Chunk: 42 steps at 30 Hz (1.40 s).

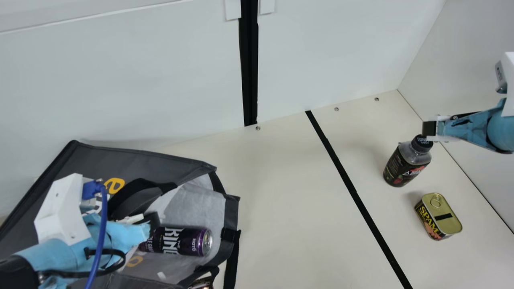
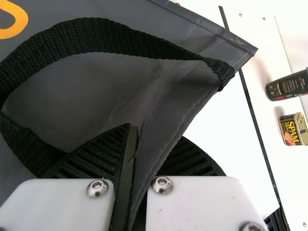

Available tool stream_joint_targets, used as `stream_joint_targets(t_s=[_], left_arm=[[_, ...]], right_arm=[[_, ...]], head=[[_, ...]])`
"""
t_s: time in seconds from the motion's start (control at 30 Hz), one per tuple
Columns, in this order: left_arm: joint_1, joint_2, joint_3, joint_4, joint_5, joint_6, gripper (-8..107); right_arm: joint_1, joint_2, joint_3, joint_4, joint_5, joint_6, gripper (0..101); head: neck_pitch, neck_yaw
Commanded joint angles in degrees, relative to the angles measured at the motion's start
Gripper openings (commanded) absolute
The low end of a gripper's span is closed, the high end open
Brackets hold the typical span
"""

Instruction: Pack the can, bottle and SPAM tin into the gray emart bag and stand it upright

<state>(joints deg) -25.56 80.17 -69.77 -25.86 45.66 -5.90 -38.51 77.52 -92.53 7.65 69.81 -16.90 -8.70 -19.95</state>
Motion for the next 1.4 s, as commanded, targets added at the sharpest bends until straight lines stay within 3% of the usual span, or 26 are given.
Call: stream_joint_targets(t_s=[0.0, 0.7, 1.37], left_arm=[[0.0, 0.0, 0.0, 0.0, 0.0, 0.0, -8], [0.0, 0.0, 0.0, 0.0, 0.0, 0.0, -8], [0.0, 0.0, 0.0, 0.0, 0.0, 0.0, -8]], right_arm=[[0.31, 0.49, 0.14, -0.51, 0.1, 0.46, 95], [3.42, 6.76, -0.56, -5.23, 0.1, 5.94, 95], [3.86, 13.98, -1.6, -5.83, -1.9, 9.35, 95]], head=[[-1.3, -0.05], [-1.3, -0.05], [-1.3, -0.05]])
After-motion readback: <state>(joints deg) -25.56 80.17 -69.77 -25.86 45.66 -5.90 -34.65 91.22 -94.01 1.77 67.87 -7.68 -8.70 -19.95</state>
